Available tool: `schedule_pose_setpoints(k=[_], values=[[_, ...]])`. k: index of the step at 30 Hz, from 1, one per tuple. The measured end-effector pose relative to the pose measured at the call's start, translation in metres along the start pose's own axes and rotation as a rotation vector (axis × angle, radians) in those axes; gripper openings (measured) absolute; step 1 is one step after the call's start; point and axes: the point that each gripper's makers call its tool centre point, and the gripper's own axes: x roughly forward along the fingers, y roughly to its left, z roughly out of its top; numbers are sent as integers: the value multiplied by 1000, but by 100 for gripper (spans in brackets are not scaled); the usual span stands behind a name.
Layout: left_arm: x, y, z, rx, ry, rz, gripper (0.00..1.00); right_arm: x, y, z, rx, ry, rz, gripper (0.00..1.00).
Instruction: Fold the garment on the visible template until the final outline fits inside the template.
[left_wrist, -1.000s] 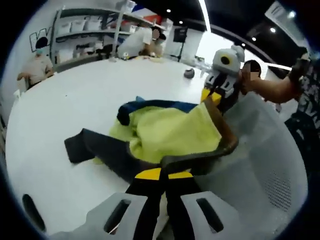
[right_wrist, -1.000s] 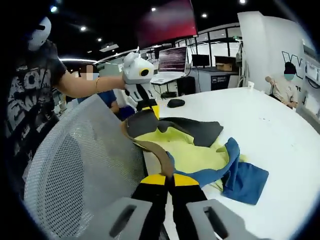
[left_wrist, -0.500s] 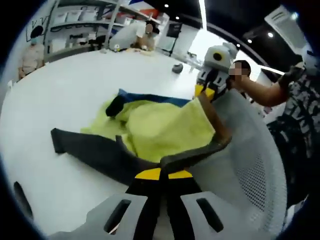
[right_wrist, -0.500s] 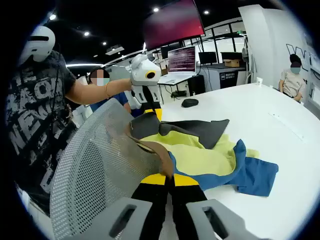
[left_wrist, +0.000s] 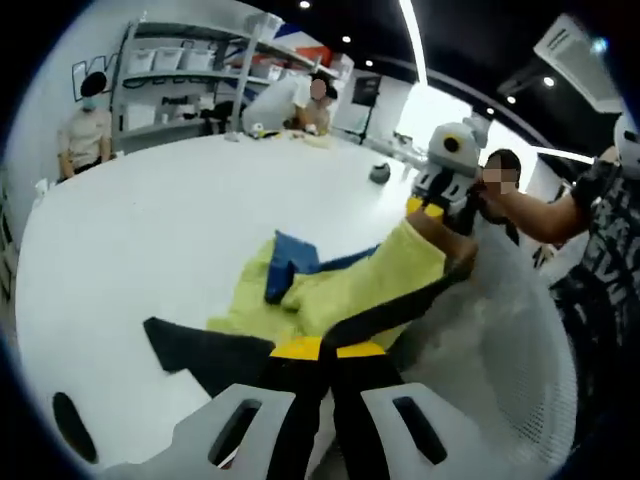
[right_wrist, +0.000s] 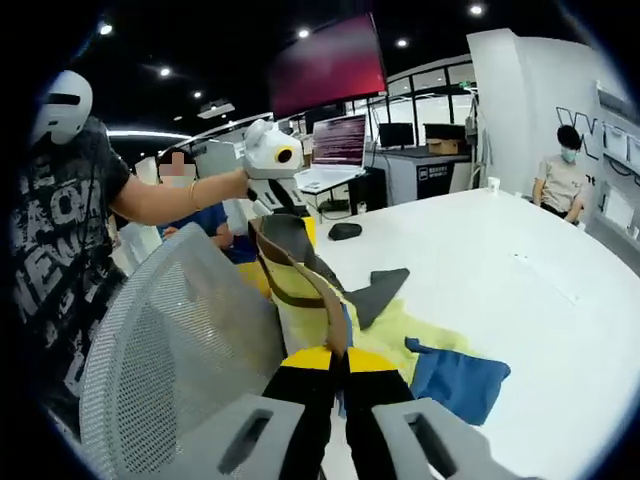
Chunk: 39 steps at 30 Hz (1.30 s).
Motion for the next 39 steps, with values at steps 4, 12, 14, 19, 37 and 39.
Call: schedule_pose_setpoints(k=[4,12,14,19,37,39], values=[[5,13,8,-3,-10,27,1,5,-21,5,-18,-2,-44,0],[16,66,21,41,0,155,1,17,-73,9,-48,14,-162,0],[17,74,26,25,-21,167,1,20,-80,10,-49,19,-171,0],[26,96,40,9,-36,189,1,30,-112,22,-50,14,-213,0],[61,199,54,52,82,426,1,69,-218,28,-96,137,-428,0],[66,209,55,38,71,434,1,72,-225,29,-80,129,-431,0]])
